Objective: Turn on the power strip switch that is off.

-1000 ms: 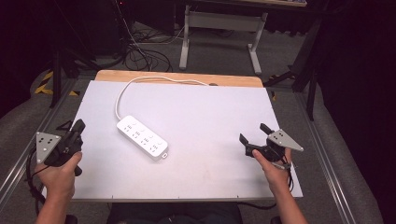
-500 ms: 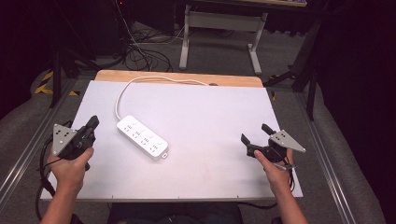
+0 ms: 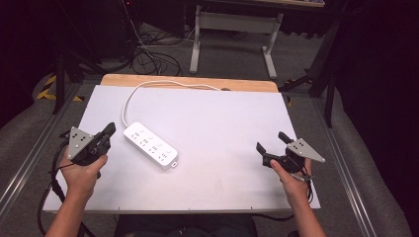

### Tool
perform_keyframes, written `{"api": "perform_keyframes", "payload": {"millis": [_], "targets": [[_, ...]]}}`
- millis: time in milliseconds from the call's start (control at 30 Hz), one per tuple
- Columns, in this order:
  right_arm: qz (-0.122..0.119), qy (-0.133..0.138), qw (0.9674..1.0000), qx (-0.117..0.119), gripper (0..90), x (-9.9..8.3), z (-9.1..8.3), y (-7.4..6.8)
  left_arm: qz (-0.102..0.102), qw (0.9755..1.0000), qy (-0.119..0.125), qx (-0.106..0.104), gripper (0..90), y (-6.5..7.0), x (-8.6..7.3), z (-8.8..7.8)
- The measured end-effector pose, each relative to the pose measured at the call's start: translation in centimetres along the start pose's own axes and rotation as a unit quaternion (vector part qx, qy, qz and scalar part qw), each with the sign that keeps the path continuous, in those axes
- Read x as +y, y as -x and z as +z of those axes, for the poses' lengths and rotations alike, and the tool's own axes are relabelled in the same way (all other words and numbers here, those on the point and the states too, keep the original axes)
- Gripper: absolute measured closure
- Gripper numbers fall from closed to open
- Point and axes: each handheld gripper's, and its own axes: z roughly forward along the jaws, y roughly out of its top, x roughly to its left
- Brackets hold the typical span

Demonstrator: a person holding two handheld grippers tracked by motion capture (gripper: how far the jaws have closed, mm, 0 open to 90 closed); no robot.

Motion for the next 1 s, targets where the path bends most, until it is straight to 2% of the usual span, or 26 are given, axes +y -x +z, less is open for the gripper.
{"api": "perform_keyframes", "payload": {"millis": [233, 400, 700, 1000], "targets": [[0.000, 0.000, 1.0000, 0.000, 6.9, 0.0, 0.0, 0.0, -0.001, 1.0000, 0.001, 0.001, 90.0, -0.1, 0.0, 0.0], [-0.001, 0.000, 1.0000, 0.000, 6.9, 0.0, 0.0, 0.0, 0.005, 1.0000, -0.003, -0.004, 90.0, 0.1, 0.0, 0.1], [0.000, -0.001, 1.0000, -0.001, 6.9, 0.0, 0.0, 0.0, 0.019, 0.9992, -0.017, -0.031, 90.0, 0.8, -0.1, 0.5], [0.000, -0.001, 1.0000, -0.001, 6.9, 0.0, 0.0, 0.0, 0.037, 0.9979, -0.028, -0.045, 90.0, 1.5, 0.0, 1.4]]}}
